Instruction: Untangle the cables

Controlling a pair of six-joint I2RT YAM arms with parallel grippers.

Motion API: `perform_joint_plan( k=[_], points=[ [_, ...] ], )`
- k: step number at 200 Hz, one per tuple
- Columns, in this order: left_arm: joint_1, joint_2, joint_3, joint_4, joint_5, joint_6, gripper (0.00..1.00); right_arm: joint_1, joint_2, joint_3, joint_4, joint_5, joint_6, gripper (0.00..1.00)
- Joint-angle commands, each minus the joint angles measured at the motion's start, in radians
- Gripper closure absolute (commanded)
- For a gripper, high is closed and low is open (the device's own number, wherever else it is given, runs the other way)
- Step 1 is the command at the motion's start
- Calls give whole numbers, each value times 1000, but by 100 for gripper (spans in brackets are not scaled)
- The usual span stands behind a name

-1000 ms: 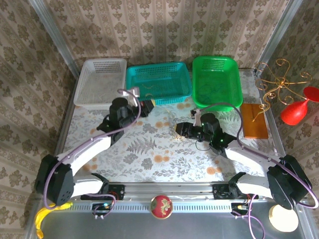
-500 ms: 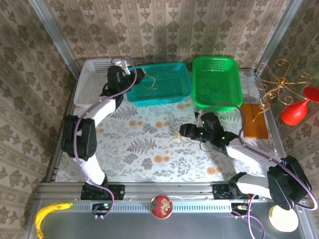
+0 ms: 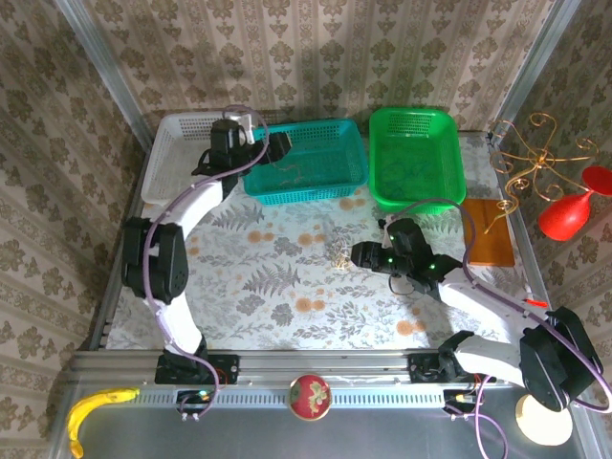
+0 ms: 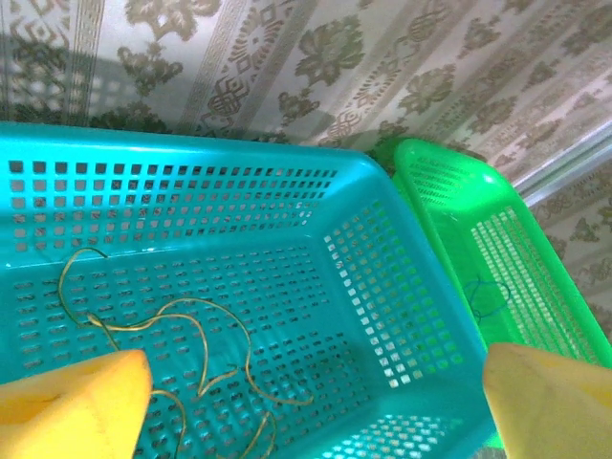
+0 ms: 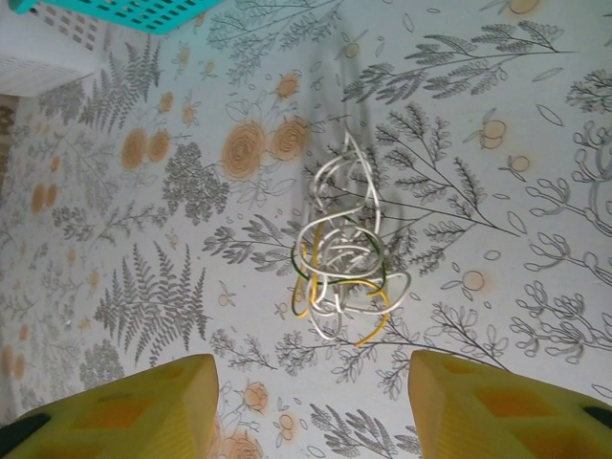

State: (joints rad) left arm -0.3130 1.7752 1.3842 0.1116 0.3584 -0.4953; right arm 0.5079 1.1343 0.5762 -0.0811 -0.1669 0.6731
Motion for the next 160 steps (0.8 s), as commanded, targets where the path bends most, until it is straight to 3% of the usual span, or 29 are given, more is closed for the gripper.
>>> perform_joint_plan(
  k=[1,45,104,160],
  points=[
    [-33,-135,-67,-39,-17,63,4,-4,22,14,-29,23,-38,43],
    [-136,-356,-315,-90,-89,45,0,-5,70,17,-21,24,-79,43],
    [-389,-534,-662,-8,-230,-138,0,-3,220,79,21,-27,-129,45],
    [-441,-632,-819,55,-298,-237,0,4,398,195,34,-54,-155,48]
  ],
)
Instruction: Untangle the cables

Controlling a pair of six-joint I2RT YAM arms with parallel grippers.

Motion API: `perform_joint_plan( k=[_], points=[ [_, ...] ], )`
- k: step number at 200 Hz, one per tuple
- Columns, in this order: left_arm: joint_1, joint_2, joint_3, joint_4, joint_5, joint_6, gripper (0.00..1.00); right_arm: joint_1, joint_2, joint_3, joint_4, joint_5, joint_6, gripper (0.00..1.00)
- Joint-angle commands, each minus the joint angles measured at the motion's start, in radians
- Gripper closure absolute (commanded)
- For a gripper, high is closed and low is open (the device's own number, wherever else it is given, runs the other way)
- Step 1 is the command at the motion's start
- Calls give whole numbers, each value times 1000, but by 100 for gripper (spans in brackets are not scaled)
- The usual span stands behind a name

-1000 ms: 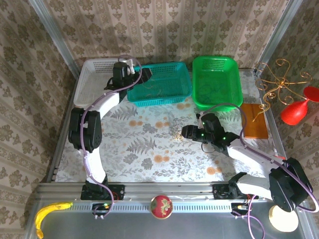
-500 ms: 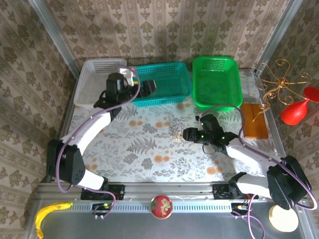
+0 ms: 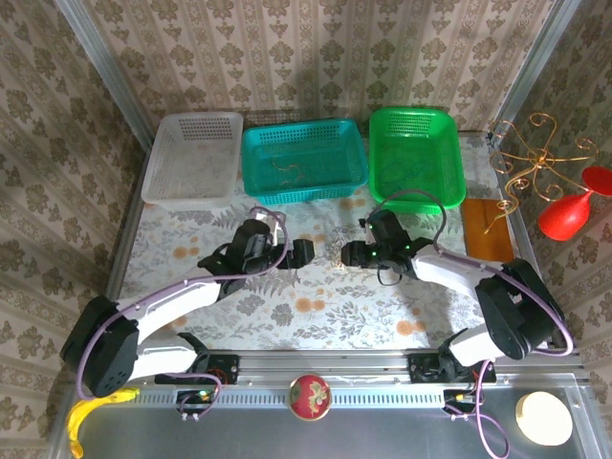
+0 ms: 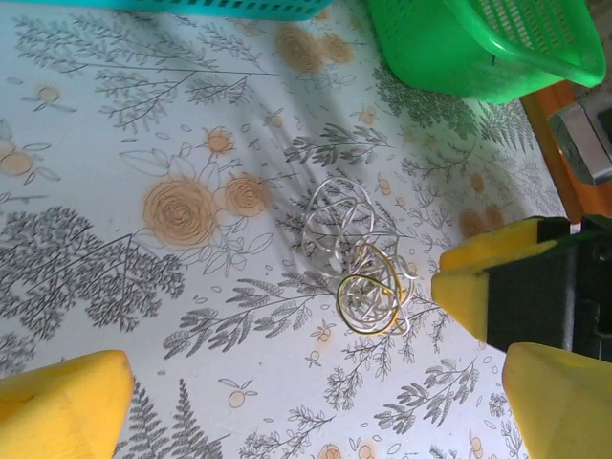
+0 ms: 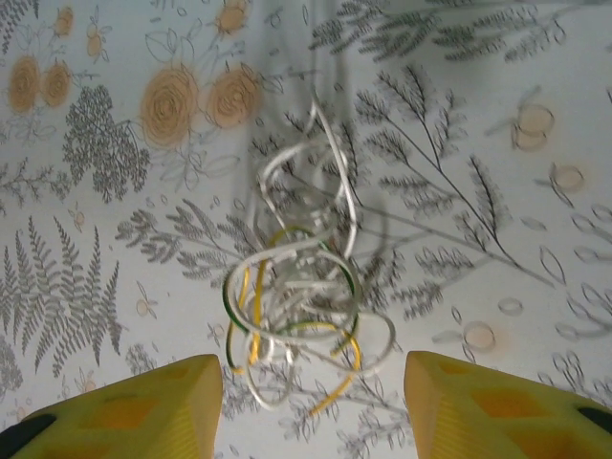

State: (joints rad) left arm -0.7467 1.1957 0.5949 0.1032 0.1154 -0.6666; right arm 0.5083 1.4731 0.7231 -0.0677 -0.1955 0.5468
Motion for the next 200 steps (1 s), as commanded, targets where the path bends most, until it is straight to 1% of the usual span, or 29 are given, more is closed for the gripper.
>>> perform_joint_plan(
  k=[1,15,26,39,52,62,96,124,150,155,178,200],
  points=[
    [-8,-54,-31,62,-56,-67,0,5,63,50,22,-25,-29,48],
    [-8,-72,-42,54,-60,-73,0,5,110,69,32,-28,-29,51],
    [-8,-85,-50,49,-64,-77,0,6,142,82,39,-30,-30,58],
    [-7,-97,-58,42,-66,-80,0,5,169,94,41,-34,-32,72],
    [-7,-112,-66,36,-66,-83,0,6,164,96,40,-46,-32,91],
    [-8,-122,-74,32,-66,-86,0,6,141,87,50,-58,-21,100],
    [-5,-153,-99,35,-68,-102,0,12,19,65,44,-113,-15,100],
    [-1,-152,-116,94,-44,-128,0,13,-70,0,134,-176,26,100],
    [4,-121,-126,184,7,-160,0,19,-75,-35,190,-193,73,100],
    [5,-111,-127,203,17,-168,0,19,-105,-39,202,-197,81,100],
    [10,-63,-123,281,56,-193,0,27,-99,-50,240,-217,111,100],
    [9,-2,-115,352,83,-214,8,39,-97,-54,263,-224,129,100]
  ],
)
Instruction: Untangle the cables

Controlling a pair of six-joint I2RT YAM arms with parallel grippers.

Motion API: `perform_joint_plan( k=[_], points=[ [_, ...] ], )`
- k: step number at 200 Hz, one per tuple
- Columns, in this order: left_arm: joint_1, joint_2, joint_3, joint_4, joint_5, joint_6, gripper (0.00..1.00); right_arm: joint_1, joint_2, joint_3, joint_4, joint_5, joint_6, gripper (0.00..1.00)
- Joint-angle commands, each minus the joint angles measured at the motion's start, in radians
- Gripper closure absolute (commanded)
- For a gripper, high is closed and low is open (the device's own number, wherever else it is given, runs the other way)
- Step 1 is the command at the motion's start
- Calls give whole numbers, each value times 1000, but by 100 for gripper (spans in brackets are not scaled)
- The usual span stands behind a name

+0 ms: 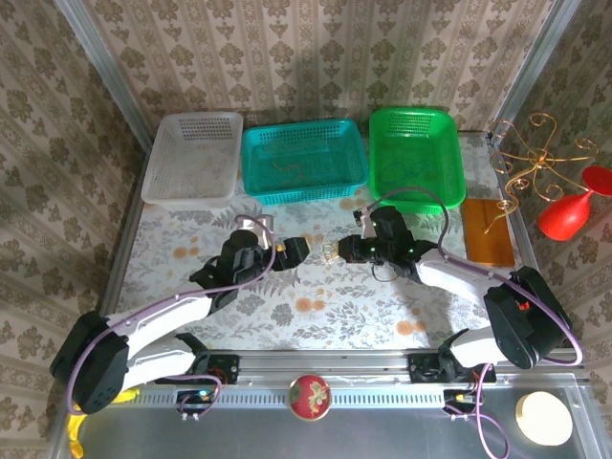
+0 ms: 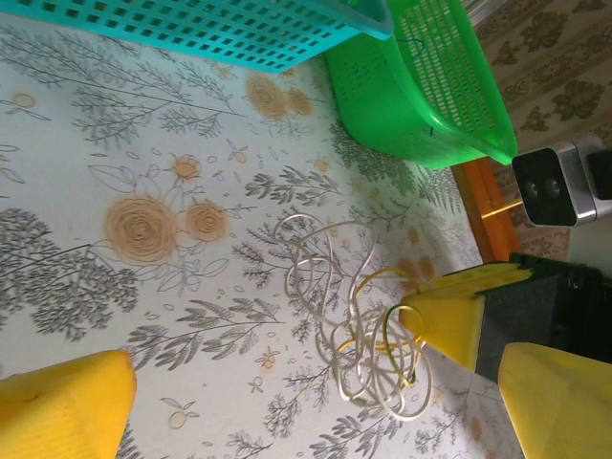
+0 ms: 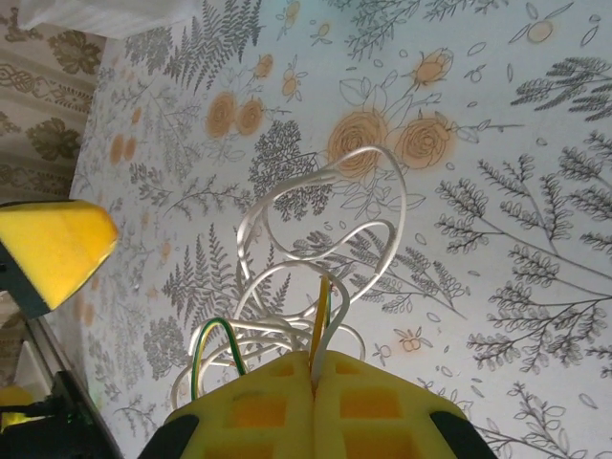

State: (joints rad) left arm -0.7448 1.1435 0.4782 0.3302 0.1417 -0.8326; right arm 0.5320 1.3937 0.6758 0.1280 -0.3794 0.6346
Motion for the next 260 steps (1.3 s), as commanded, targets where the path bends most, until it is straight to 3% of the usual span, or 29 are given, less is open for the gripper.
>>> perform_joint_plan(
  k=[1,33,64,103,190,260],
  points=[
    [6,52,2,129,58,-49,8,16,-18,-7,68,-40,42,100],
    [1,135,4,225,76,-71,26,43,-21,-10,89,-47,50,100],
    [0,179,-2,271,52,-81,36,57,-32,-20,97,-52,50,100],
    [6,209,-39,358,30,-129,39,58,-62,-47,100,-51,51,100],
    [26,404,-118,761,61,-297,54,57,-130,-79,139,-64,87,100],
    [22,512,-124,939,60,-369,53,58,-121,-88,139,-58,85,100]
  ],
)
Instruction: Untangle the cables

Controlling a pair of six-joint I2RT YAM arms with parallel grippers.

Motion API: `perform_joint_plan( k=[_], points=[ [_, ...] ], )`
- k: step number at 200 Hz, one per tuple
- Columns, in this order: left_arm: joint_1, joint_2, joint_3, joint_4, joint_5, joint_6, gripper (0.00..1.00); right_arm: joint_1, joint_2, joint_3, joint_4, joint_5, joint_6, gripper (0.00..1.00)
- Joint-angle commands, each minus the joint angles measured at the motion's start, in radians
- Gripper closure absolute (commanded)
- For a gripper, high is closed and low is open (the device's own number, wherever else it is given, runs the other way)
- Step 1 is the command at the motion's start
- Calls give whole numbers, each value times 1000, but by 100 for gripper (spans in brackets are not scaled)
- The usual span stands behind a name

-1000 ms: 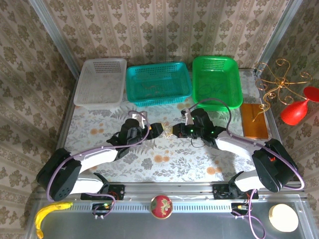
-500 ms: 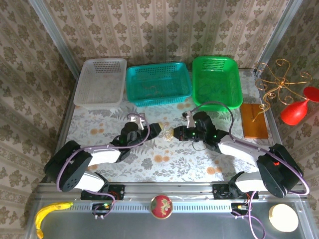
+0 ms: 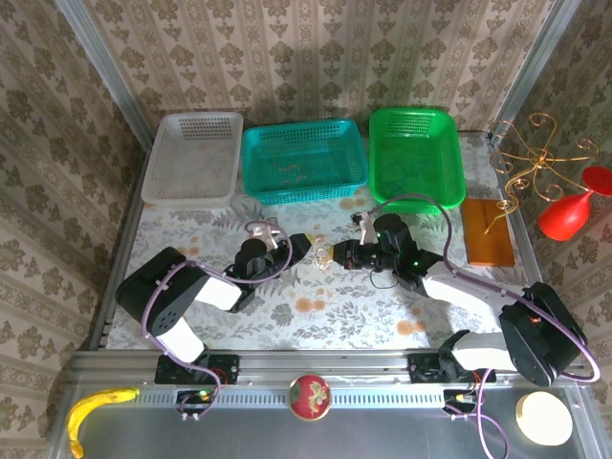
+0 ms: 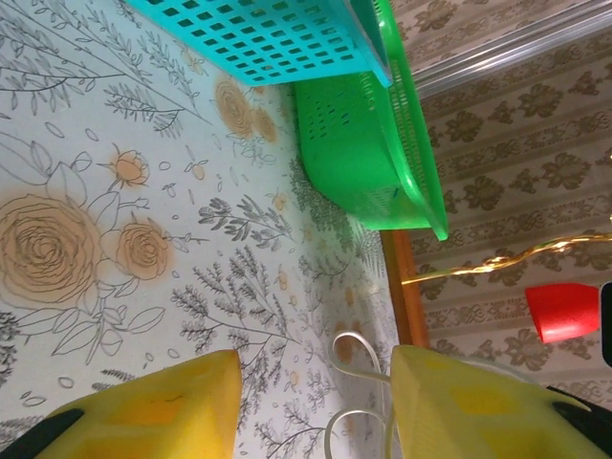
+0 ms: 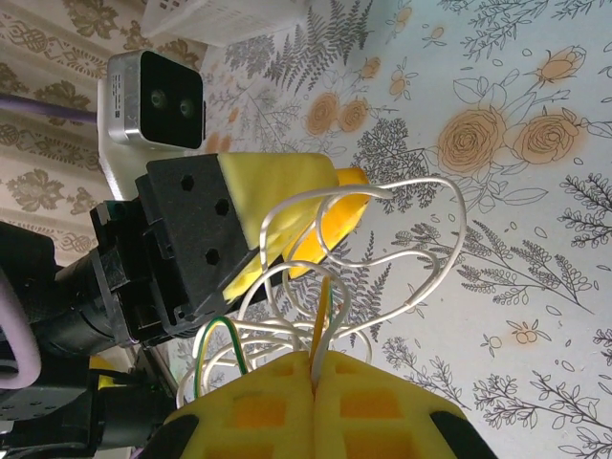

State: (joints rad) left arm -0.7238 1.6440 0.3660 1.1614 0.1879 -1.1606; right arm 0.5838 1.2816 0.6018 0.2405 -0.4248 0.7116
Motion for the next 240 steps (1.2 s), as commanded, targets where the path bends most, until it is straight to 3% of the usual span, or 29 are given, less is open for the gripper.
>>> perform_joint_plan(
  k=[1,37,78,111,142,171,210,240],
  points=[
    [1,11,-12,108,13,-40,53,6,-8,-14,26,-13,8,100],
    [-12,2,-2,107,9,-37,55,7,7,-15,41,-12,13,100],
    [-26,7,4,106,7,-34,76,6,7,-13,40,-10,13,100],
    [-12,-17,-12,102,4,-30,100,2,2,-28,21,16,-6,100],
    [42,-109,-24,37,34,-20,100,-19,17,-69,19,60,-24,100],
    [90,-295,-1,-175,66,38,100,-39,67,-98,5,119,-50,100],
    [109,-617,147,-703,56,253,100,-57,134,-118,-4,179,-54,100],
    [118,-736,249,-927,41,361,100,-58,156,-118,15,178,-39,100]
  ],
)
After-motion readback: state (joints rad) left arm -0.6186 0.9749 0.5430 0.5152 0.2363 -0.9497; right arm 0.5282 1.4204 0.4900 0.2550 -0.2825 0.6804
